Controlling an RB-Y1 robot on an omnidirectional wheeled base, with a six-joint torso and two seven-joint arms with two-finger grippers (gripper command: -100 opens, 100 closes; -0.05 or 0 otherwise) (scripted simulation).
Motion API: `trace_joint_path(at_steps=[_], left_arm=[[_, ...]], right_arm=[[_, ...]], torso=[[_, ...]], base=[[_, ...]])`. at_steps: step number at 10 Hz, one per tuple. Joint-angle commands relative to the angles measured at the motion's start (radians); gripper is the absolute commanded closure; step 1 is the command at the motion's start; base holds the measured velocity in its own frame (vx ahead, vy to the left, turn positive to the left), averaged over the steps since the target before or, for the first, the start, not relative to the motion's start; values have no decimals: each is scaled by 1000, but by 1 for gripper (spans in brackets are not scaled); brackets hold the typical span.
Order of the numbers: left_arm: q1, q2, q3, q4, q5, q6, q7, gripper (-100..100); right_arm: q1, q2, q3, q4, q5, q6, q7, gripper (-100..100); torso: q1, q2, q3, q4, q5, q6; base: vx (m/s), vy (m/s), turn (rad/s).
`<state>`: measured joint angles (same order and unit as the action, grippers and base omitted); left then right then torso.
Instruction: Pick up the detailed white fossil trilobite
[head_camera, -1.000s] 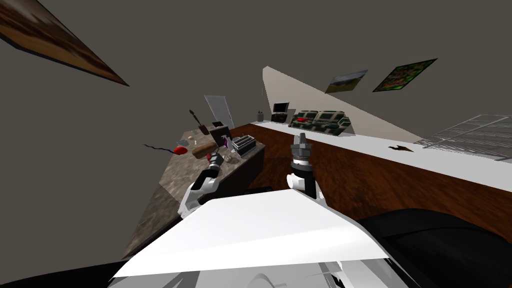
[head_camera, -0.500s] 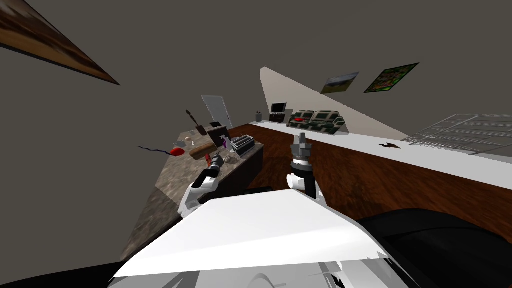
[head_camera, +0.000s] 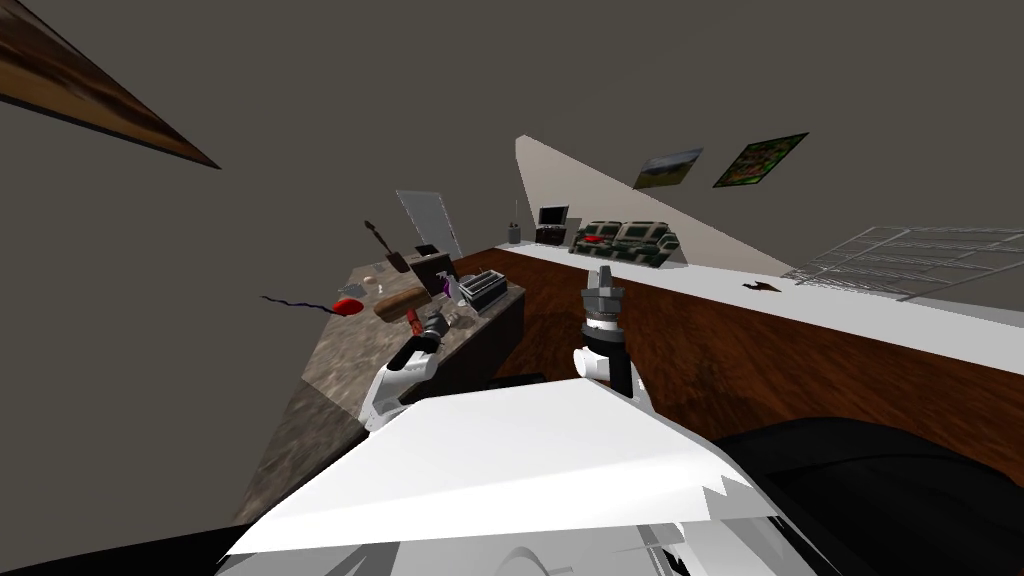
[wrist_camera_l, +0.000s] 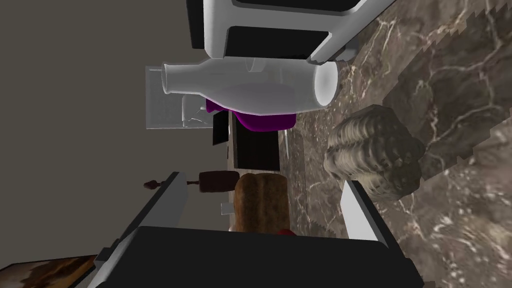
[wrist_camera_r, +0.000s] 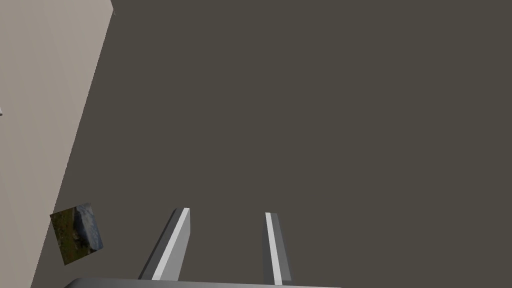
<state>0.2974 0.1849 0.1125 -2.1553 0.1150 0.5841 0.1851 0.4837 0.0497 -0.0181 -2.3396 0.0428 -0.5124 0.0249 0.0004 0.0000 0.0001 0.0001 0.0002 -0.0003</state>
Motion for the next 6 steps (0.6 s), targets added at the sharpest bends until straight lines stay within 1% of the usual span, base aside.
trace_joint_path(at_steps=[1, 2, 3, 4, 5, 6], left_arm=[[-2, 1, 3, 3, 2, 36, 1, -100], [-8, -4, 7, 8, 2, 74, 3, -100], [-8, -4, 7, 8, 2, 83, 3, -100], [-15, -8, 10, 13, 2, 121, 3, -100], [-15, -8, 10, 13, 2, 128, 3, -100], [-21, -13, 14, 18, 2, 170, 3, -100]], right_arm=[[0, 0, 0, 0, 0, 0, 0, 0], [0, 0, 0, 0, 0, 0, 0, 0], [0, 0, 0, 0, 0, 0, 0, 0], [0, 0, 0, 0, 0, 0, 0, 0], [0, 0, 0, 0, 0, 0, 0, 0], [0, 0, 0, 0, 0, 0, 0, 0]], torso=[[0, 0, 0, 0, 0, 0], [0, 0, 0, 0, 0, 0], [0, 0, 0, 0, 0, 0], [0, 0, 0, 0, 0, 0], [0, -1, 0, 0, 0, 0], [0, -1, 0, 0, 0, 0]], base=[[-8, 3, -35], [-5, 2, -59], [-3, 3, -33], [-2, 2, -54], [-1, 2, -35], [2, 2, -50]])
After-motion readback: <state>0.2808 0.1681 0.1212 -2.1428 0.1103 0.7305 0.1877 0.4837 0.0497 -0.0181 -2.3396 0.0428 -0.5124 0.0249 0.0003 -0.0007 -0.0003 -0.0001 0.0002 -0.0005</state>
